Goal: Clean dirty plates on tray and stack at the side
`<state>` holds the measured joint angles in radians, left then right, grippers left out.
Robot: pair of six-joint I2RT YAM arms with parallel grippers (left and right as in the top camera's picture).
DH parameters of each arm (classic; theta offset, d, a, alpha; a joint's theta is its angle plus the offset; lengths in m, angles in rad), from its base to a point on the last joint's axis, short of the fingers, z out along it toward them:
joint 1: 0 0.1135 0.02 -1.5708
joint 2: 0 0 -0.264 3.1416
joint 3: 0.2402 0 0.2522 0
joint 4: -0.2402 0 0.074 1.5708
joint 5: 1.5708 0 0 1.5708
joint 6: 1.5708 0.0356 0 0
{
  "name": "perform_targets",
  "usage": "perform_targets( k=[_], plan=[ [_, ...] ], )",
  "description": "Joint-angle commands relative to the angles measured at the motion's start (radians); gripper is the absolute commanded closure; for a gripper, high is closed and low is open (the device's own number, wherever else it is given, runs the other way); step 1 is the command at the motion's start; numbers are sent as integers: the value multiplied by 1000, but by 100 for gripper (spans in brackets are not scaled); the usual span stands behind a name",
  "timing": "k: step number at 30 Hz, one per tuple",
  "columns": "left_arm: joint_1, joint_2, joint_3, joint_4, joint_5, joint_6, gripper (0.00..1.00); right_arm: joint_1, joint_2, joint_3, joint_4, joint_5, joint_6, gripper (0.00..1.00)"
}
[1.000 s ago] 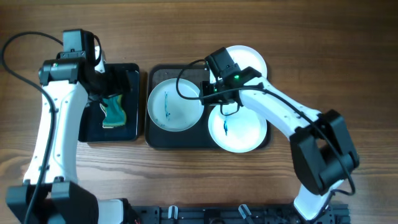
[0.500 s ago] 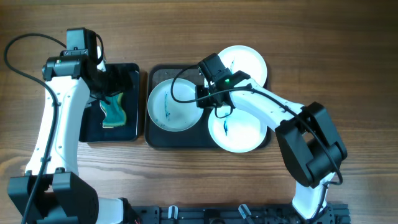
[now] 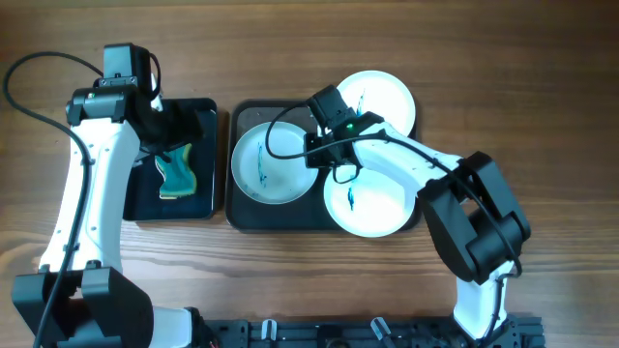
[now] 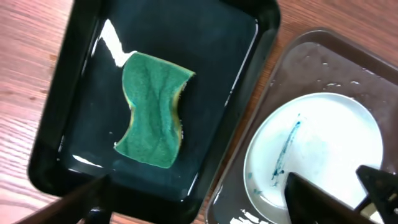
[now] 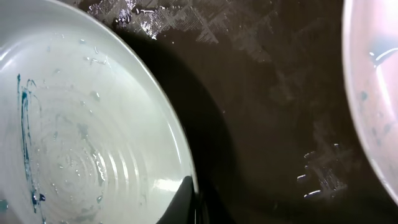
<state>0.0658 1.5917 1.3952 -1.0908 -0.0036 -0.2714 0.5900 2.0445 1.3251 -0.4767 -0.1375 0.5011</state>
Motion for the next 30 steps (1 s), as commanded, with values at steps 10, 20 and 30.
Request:
perform_targets(
  k=[10,20,30],
  plan=[
    [65,190,11,7,-50,-3,37,2,32,8,13,-1,-2,96],
    [121,249,11,2,34,171,43,2,32,8,31,-2,-4,96],
    [113,254,-84,72,44,216,44,2,32,8,30,-2,-8,96]
  ],
)
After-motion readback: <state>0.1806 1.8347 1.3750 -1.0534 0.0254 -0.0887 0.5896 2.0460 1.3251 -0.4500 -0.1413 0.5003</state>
